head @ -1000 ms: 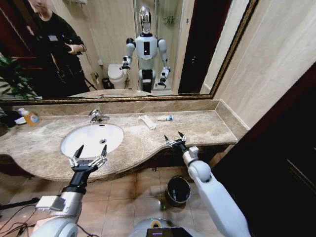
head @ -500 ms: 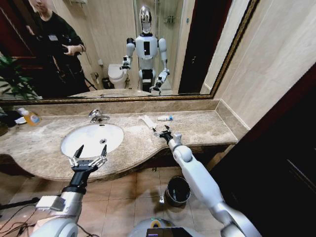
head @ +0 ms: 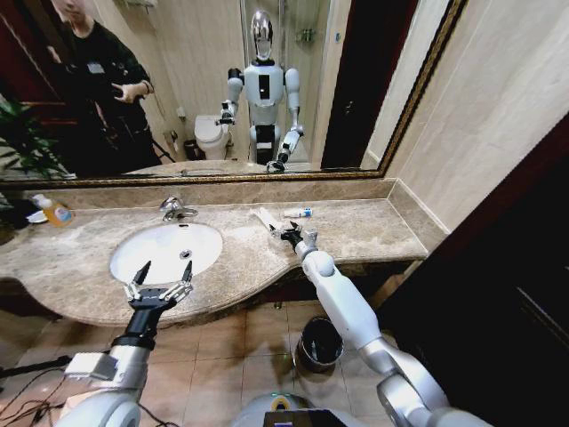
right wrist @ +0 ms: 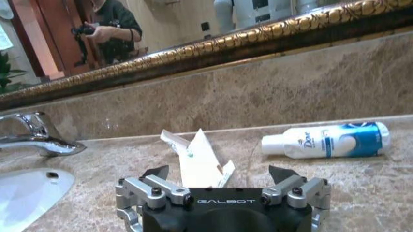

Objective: Pick up the trash from the sink and place it in the trash bin.

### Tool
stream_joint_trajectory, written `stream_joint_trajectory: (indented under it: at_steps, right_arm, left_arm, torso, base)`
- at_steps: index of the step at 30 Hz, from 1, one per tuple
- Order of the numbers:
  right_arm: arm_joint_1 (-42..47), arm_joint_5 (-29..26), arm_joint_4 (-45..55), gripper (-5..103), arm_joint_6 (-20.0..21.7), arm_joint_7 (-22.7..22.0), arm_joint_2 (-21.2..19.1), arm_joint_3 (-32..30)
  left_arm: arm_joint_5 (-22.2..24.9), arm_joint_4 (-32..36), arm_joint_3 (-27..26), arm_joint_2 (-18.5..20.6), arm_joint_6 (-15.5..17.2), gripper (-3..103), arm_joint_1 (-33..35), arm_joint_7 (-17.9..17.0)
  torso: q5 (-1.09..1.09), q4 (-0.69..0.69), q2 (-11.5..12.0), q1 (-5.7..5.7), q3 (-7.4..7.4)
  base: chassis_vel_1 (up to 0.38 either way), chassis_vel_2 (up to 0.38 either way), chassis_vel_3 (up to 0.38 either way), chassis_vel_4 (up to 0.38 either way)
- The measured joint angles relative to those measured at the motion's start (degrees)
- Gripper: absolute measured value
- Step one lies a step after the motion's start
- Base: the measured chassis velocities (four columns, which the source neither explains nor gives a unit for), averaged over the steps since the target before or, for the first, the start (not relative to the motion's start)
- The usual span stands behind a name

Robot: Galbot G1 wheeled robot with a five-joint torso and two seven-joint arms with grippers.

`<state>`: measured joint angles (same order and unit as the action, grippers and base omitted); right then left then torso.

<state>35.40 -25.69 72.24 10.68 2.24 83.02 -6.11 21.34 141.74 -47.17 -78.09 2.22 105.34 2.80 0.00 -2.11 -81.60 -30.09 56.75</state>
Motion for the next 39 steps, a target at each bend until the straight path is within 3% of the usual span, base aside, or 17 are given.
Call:
stream_joint_trajectory:
  at_steps: [3, 5, 7, 8, 9, 11, 13, 15, 17, 23, 25, 26, 28, 30, 33, 39]
  right_arm:
    - [-0.05, 0.09, -0.38, 101, -0.05, 0.24, 0.14, -0.05]
    - [-0.39, 0.24, -1.13, 94, -0.26, 0.41, 0.49, -0.14]
    - [-0.48, 0.33, -1.30, 94, -0.32, 0.50, 0.55, -0.14]
    - [-0.56, 0.51, -1.49, 84, -0.39, 0.65, 0.58, -0.15]
    - [-0.57, 0.66, -1.63, 84, -0.43, 0.77, 0.59, -0.15]
    - [-0.58, 0.84, -1.81, 73, -0.53, 0.83, 0.63, -0.14]
    - [-0.57, 0.94, -1.92, 73, -0.61, 0.86, 0.70, -0.15]
    - [-0.54, 1.30, -2.25, 56, -0.87, 0.95, 0.78, -0.14]
    - [-0.53, 1.38, -2.30, 56, -0.93, 1.00, 0.79, -0.14]
    - [-0.52, 1.68, -2.35, 28, -1.27, 0.95, 0.95, -0.26]
    - [-0.49, 1.68, -2.30, 28, -1.27, 0.93, 0.95, -0.31]
    - [-0.36, 1.68, -2.08, 18, -1.28, 0.88, 0.89, -0.39]
    - [-0.29, 1.68, -1.96, 18, -1.29, 0.86, 0.81, -0.40]
    - [0.00, 1.72, -1.48, 7, -1.32, 0.85, 0.37, -0.49]
    - [0.25, 1.74, -0.86, 1, -1.34, 0.78, 0.01, -0.59]
    - [1.67, 1.36, 3.72, 0, -1.15, -0.19, -1.85, -0.77]
  left_arm:
    - [0.00, 0.00, 0.00, 0.00, 0.00, 100, 0.00, 0.00]
    - [0.00, 0.00, 0.00, 0.00, 0.00, 100, 0.00, 0.00]
    - [0.00, 0.00, 0.00, 0.00, 0.00, 100, 0.00, 0.00]
    - [0.00, 0.01, 0.00, 0.00, 0.00, 100, 0.00, 0.00]
    - [0.00, 0.00, 0.00, 0.00, 0.00, 100, 0.00, 0.00]
    - [0.00, 0.00, 0.00, 0.00, 0.00, 100, 0.00, 0.00]
    - [0.00, 0.00, 0.00, 0.00, 0.00, 100, 0.00, 0.00]
    - [0.00, 0.00, 0.00, 0.00, 0.00, 100, 0.00, 0.00]
    - [0.00, 0.00, 0.00, 0.00, 0.00, 100, 0.00, 0.00]
    - [0.00, 0.00, 0.00, 0.00, 0.00, 100, 0.00, 0.00]
    - [0.00, 0.00, 0.00, 0.00, 0.00, 100, 0.00, 0.00]
    - [0.00, 0.00, 0.00, 0.00, 0.00, 100, 0.00, 0.00]
    - [0.00, 0.00, 0.00, 0.00, 0.00, 100, 0.00, 0.00]
    - [0.00, 0.00, 0.00, -0.01, 0.00, 100, 0.00, 0.00]
    - [0.00, 0.00, 0.00, 0.00, 0.00, 100, 0.00, 0.00]
    - [0.00, 0.00, 0.00, 0.00, 0.00, 100, 0.00, 0.00]
  torso:
    - [0.00, 0.00, 0.00, 0.00, 0.00]
    - [0.00, 0.00, 0.00, 0.01, 0.00]
    - [0.00, 0.00, 0.00, 0.01, 0.00]
    - [0.00, 0.00, 0.00, 0.01, 0.00]
    - [0.00, 0.00, 0.00, 0.01, 0.00]
    - [0.00, 0.00, 0.00, 0.01, 0.00]
    - [0.00, 0.00, 0.00, 0.01, 0.00]
    - [0.00, 0.00, 0.00, 0.01, 0.00]
    - [0.00, 0.00, 0.00, 0.01, 0.00]
    - [0.00, 0.00, 0.00, 0.01, 0.00]
    - [0.00, 0.00, 0.00, 0.01, 0.00]
    - [0.00, 0.00, 0.00, 0.01, 0.00]
    - [0.01, 0.00, 0.00, 0.01, 0.00]
    - [0.01, 0.00, 0.00, 0.01, 0.00]
    - [0.01, 0.00, 0.00, 0.01, 0.00]
    - [0.00, -0.01, 0.00, 0.01, 0.00]
  base:
    - [0.000, 0.000, 0.000, 0.000]
    - [0.000, 0.000, 0.000, 0.000]
    - [0.000, 0.000, 0.000, 0.000]
    - [0.000, 0.000, 0.000, 0.000]
    - [0.000, 0.000, 0.000, 0.000]
    - [0.000, 0.000, 0.000, 0.000]
    - [0.000, 0.000, 0.000, 0.000]
    - [0.000, 0.000, 0.000, 0.000]
    - [0.000, 0.000, 0.000, 0.000]
    - [0.000, 0.000, 0.000, 0.000]
    - [0.000, 0.000, 0.000, 0.000]
    - [0.000, 0.000, 0.000, 0.000]
    - [0.000, 0.000, 0.000, 0.000]
    - [0.000, 0.000, 0.000, 0.000]
    - [0.000, 0.000, 0.000, 0.000]
    - [0.000, 0.000, 0.000, 0.000]
